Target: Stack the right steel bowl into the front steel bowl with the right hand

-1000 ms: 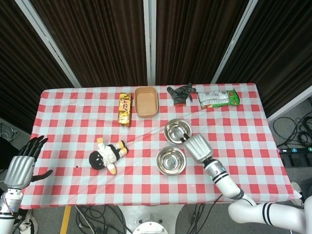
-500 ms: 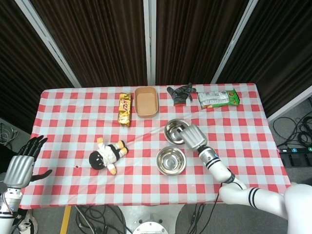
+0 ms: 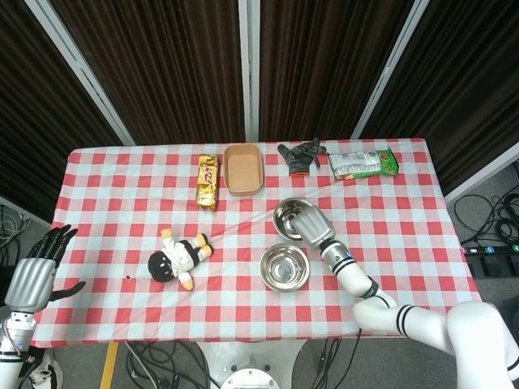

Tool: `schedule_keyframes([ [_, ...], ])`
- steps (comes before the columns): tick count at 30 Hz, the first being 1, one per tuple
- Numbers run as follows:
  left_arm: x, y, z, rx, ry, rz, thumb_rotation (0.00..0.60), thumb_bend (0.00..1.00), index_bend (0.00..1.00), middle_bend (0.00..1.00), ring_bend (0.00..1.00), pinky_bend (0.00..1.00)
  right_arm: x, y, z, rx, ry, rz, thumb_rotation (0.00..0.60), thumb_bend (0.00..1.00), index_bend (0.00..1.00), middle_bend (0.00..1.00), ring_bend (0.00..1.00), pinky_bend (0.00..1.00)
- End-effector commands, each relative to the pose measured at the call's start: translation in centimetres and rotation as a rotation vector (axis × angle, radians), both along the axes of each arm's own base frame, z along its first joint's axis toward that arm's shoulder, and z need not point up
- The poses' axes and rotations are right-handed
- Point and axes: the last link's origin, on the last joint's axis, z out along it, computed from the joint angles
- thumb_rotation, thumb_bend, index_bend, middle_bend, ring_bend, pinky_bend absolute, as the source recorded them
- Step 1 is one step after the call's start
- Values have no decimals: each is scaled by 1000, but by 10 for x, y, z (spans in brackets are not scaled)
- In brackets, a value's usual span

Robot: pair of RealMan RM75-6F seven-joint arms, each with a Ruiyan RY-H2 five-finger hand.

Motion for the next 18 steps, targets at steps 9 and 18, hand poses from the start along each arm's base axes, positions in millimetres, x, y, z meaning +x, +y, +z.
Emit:
schedule_keyframes([
  [9,-2,-1,-2,-5,-2,4,600,48,128,166,87,220,-2,0,-7,0,20,-11,600,193,501,445,829,795],
  [18,-3,-2,-2,-10,-10,4,600,48,128,166,87,220,-5,0,-10,-18,25,-12,600,272,592,504,839,808],
])
